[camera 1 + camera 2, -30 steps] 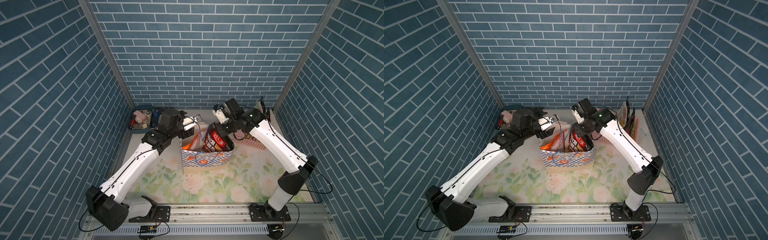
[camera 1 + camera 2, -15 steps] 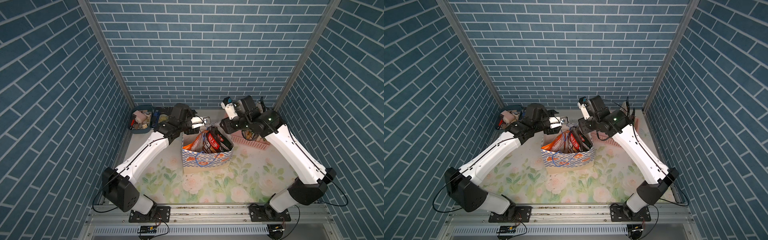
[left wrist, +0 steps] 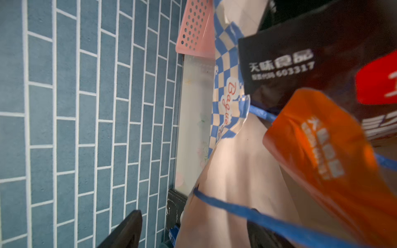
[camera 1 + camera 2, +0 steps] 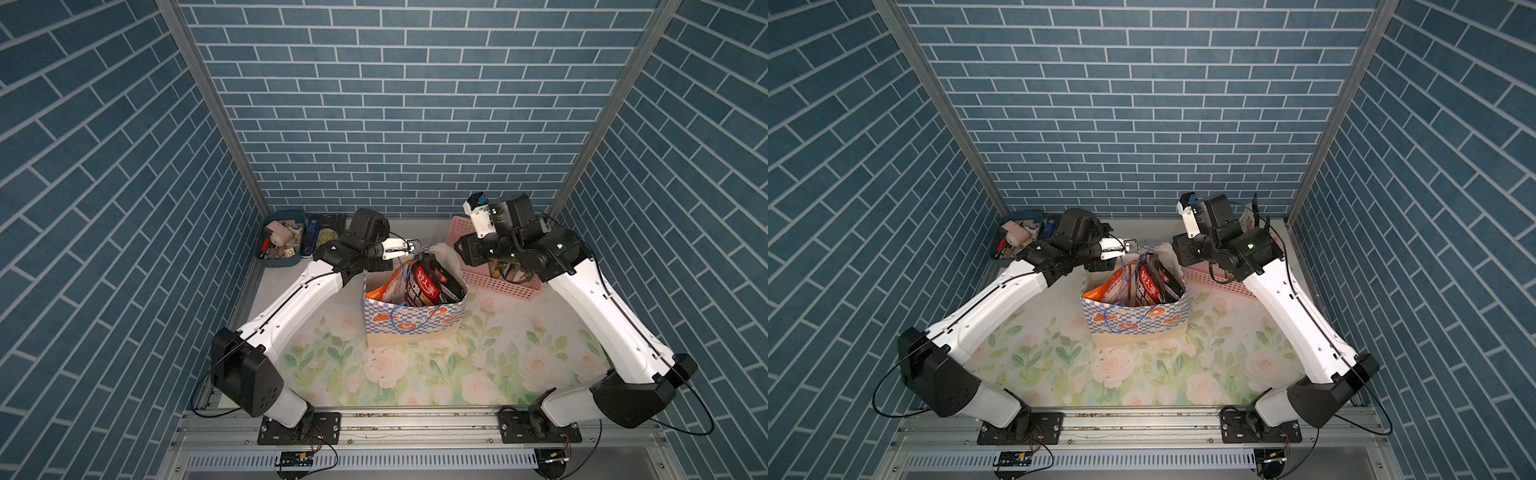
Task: Place the condiment packets inside the bag
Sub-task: Place the condiment packet in the paper bag, then adjust the paper bag at the center of the board.
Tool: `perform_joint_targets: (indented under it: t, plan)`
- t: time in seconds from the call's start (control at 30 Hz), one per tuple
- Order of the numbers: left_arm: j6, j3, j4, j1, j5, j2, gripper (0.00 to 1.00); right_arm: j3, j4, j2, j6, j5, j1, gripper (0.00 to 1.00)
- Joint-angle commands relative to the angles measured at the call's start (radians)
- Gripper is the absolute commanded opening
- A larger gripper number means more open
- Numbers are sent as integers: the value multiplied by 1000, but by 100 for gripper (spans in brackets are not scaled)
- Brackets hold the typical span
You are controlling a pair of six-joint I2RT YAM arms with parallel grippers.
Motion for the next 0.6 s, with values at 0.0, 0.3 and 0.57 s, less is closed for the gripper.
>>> perform_joint_targets:
  t: [0.0,0.3,0.57]
  plan:
    - [11,34,34,-18,74,0,77,-26,37,-65,32,-21,-23,54]
    - [4,49,33,-20,226,1,65,-70,68,-110,48,-46,-61,54]
    - [-15,51,-13,-20,294,33,23,-73,68,-114,49,-54,-72,54]
